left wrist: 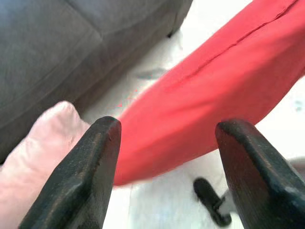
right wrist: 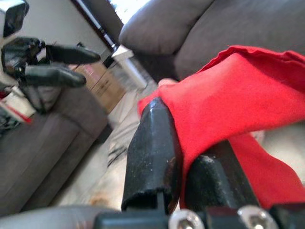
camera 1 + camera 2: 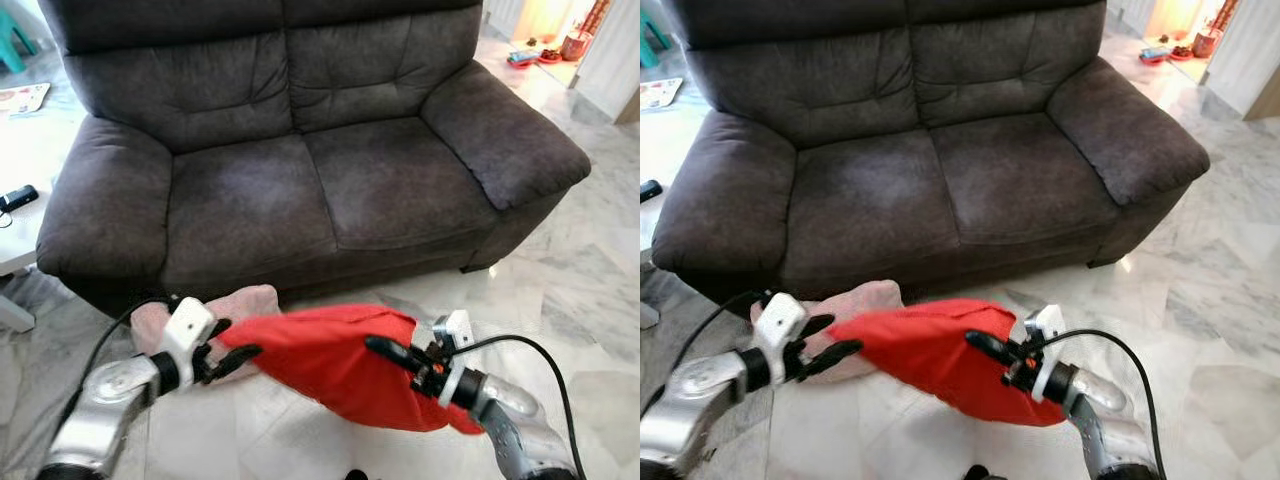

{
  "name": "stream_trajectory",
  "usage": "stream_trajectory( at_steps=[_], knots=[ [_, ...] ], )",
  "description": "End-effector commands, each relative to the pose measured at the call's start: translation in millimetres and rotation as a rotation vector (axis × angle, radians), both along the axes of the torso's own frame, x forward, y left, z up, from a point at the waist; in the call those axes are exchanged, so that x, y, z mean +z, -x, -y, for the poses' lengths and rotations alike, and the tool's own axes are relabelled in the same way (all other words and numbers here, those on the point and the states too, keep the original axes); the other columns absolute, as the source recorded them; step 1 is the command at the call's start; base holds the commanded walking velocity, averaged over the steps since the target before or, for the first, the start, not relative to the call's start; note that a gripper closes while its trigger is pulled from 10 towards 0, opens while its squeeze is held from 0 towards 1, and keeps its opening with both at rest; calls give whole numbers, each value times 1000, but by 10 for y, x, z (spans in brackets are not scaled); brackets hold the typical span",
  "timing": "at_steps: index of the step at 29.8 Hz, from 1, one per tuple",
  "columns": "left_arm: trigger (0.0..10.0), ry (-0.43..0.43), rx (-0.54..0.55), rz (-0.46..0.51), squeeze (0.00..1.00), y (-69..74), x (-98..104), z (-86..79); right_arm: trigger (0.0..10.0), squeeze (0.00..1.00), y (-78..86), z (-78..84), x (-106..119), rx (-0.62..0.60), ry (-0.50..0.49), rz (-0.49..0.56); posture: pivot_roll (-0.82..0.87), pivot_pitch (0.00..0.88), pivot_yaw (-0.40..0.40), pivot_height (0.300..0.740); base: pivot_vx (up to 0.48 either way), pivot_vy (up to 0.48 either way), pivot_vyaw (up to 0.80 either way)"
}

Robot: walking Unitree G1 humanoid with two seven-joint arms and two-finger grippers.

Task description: Move the pillow to the sofa from floor

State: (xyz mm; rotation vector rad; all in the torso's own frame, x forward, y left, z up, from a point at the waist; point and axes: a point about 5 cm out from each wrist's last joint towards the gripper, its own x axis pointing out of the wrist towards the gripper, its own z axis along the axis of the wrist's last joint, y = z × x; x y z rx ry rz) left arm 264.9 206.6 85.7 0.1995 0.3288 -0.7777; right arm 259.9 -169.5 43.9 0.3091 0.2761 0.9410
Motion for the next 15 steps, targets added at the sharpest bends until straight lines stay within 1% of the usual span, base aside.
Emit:
stream_trajectory(
  at_steps=[1,2,4,5,6,7,9,10,13,15],
  knots=[
    [10000,-2,-78,-37,0,85,43,10,10000,0,-45,-57,219,67,-67,102,-17,101,13,740,0,0,0],
    [10000,-2,-78,-37,0,85,43,10,10000,0,-45,-57,219,67,-67,102,-17,101,13,740,0,0,0],
    [10000,-39,-180,-98,0,206,61,21,10000,0,-21,-63,226,95,-68,91,-14,105,14,740,0,0,0],
    [10000,-72,-250,-137,0,309,55,39,10000,0,-12,-67,224,105,-65,87,-15,106,14,740,0,0,0],
    [10000,-105,-277,-142,0,356,42,40,10000,0,-9,-69,222,107,-64,87,-14,107,14,740,0,0,0],
    [10000,-105,-277,-142,0,356,42,40,10000,0,-9,-69,222,107,-64,87,-14,107,14,740,0,0,0],
    [10000,-187,-292,-107,0,384,19,20,10000,0,-7,-72,231,109,-65,82,-7,110,15,740,0,0,0],
    [10000,-187,-292,-107,0,384,19,20,10000,0,-7,-72,231,109,-65,82,-7,110,15,740,0,0,0],
    [10000,-222,-284,-93,0,480,-41,11,10000,0,-3,-84,238,119,-72,78,-1,117,14,740,0,0,0],
    [10000,-259,-312,-94,0,596,-84,25,10000,0,0,-90,244,124,-74,76,1,118,14,740,0,0,0]
  ],
)
